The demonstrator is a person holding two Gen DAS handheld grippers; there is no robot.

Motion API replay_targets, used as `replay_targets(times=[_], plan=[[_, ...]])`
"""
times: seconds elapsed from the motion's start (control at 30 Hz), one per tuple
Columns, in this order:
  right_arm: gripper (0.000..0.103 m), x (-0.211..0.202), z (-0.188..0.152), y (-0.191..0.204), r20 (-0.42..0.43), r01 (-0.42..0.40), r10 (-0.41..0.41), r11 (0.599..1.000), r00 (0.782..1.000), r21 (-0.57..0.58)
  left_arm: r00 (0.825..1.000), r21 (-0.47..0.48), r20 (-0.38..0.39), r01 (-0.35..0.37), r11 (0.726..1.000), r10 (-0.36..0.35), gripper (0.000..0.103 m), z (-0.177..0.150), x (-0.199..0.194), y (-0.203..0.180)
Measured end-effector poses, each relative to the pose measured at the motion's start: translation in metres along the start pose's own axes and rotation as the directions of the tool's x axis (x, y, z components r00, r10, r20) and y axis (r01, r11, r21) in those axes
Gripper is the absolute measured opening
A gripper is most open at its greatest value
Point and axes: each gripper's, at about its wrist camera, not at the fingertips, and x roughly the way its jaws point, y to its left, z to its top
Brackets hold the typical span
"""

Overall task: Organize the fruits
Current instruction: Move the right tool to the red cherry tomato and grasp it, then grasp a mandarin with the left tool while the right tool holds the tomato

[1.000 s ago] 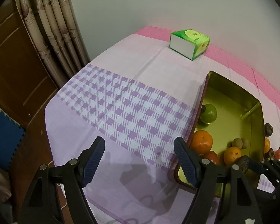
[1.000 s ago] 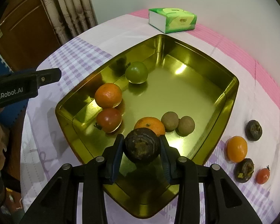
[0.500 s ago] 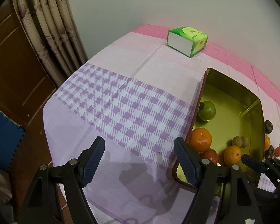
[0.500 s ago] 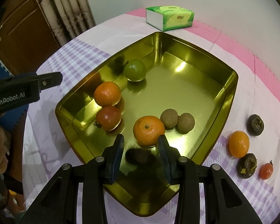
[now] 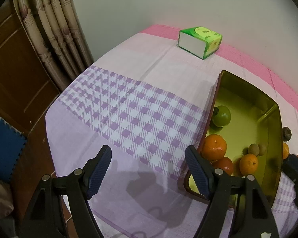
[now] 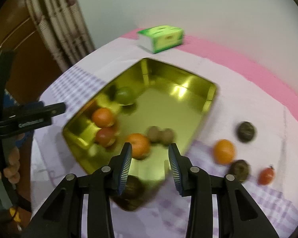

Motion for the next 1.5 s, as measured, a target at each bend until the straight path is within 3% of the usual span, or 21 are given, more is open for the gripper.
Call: replay_targets(times=[0.27,0.6,0.93,1.17,1.5], plan=[[0.039,-0.013,-0.025,-0.09,-0.035,0.178,-0.174,0.974,0.984,0.14,1.0,0.025,-0.009,-0.001,1.0,0.001,0.074,-0.003,0.004,-0.003],[0.039,-0.009,-0.063,-0.161,-0.101,0.264,-0.245,0.925,0.964,0.275,1.0,0.069,0.002,-0.005,0.998,0.005,0.074,-0.004,0.008,-0.014],[0.039,0.01,-0.063,-0.166,-0.087,0.222,-0.206,0.937,0.975,0.268,0.999,0.09,0.032,-0.009,0.996,0.006,0.074,-0.003,0.006,-0.019],[0.036,0.015,-0.061,-0.163,-0.055,0.237,-0.231,0.941,0.971,0.243,0.999,0.107,0.03,-0.02,0.994,0.017,0.074,-0.005,0.008,-0.026],[0.032,0.014,-0.065,-0.162,-0.012,0.247,-0.251,0.945,0.968,0.214,0.996,0.152,0.063,0.048,0.987,-0.059,0.074,-0.004,-0.017,-0.056]])
